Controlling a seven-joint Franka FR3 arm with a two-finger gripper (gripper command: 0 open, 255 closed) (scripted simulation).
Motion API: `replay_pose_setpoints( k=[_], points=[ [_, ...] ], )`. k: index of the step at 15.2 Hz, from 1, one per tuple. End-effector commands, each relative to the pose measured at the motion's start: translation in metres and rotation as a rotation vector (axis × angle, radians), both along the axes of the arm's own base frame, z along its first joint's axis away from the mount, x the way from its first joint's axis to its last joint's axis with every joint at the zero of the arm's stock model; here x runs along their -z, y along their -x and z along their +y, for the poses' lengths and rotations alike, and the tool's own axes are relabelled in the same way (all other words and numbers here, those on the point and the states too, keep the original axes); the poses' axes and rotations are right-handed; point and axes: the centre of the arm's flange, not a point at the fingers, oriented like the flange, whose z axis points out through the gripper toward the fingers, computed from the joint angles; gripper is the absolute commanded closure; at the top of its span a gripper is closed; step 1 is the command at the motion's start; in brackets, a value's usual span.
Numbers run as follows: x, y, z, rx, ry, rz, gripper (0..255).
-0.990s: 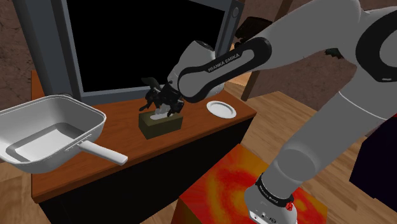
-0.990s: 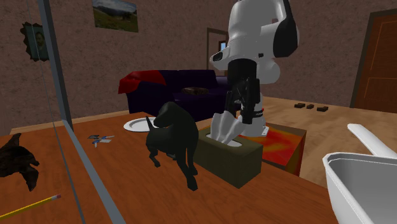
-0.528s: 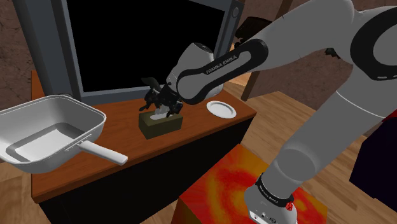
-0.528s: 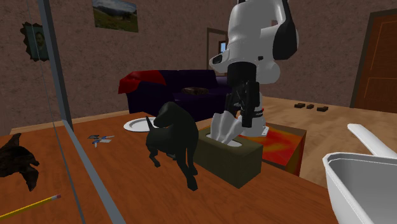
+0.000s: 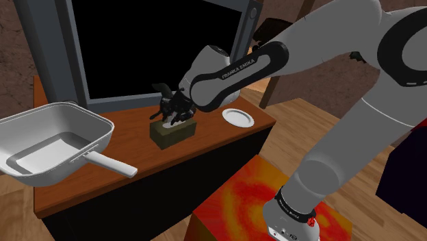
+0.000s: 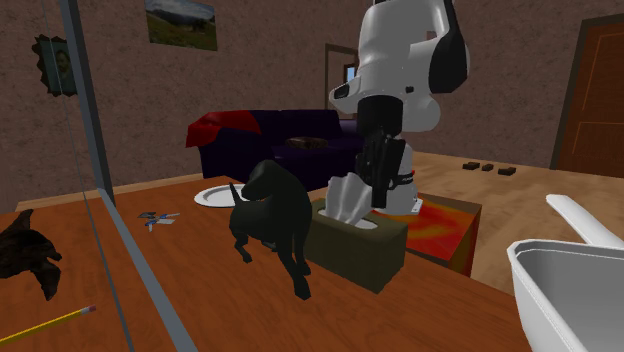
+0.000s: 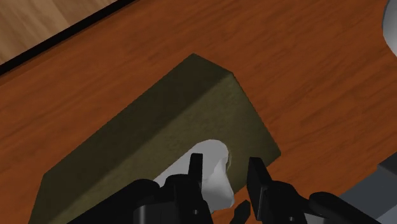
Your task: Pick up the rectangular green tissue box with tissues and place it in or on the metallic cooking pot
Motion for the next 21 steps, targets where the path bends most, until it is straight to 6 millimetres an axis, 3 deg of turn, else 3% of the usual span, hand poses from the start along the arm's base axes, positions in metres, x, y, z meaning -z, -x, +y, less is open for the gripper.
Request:
replay_pose_setpoints(
  k=[1,4,21],
  points=[
    [0.003,0.001,-0.001,-0.001,0.002,0.007,255],
    [0.003,0.001,0.0,-0.001,0.002,0.007,255],
    [-0.087,0.001,0.0,-0.001,0.002,0.007,255]
  ],
)
